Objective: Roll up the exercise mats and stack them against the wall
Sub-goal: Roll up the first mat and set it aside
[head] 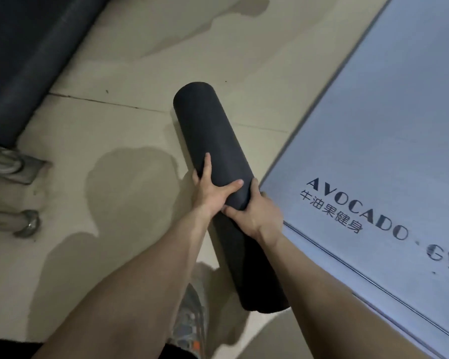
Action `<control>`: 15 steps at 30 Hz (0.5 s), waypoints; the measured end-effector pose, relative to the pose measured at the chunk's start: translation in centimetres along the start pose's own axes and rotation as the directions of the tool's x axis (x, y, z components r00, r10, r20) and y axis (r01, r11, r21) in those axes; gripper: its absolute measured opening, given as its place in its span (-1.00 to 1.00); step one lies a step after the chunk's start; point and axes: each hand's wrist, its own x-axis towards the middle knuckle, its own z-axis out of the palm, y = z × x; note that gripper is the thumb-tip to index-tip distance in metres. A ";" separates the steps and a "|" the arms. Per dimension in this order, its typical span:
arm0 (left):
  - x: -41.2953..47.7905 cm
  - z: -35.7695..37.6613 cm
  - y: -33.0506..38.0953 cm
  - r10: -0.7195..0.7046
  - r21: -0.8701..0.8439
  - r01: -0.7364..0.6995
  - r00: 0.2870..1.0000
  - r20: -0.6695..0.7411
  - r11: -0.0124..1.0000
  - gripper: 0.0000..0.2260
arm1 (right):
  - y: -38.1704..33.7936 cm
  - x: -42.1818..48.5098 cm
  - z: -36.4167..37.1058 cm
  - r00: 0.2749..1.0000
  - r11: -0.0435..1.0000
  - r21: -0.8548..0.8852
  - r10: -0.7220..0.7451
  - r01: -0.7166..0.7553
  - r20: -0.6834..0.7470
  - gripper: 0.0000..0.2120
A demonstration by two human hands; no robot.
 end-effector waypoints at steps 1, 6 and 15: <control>1.8 -1.1 -0.3 0.012 -0.021 -0.012 1.000 0.005 1.000 -0.02 | -1.2 1.3 1.1 1.000 0.999 0.040 -0.002 0.003 -0.026 0.11; 9.2 -4.5 -2.6 0.094 -0.070 -0.093 0.995 0.015 0.993 -0.03 | -5.8 6.3 4.0 0.984 0.999 -0.033 -0.035 0.030 -0.173 0.08; 6.9 -6.6 -2.6 0.160 0.245 -0.160 0.987 0.021 0.956 -0.27 | -5.8 -1.7 5.9 0.987 0.968 -0.252 -0.036 -0.004 -0.154 -0.20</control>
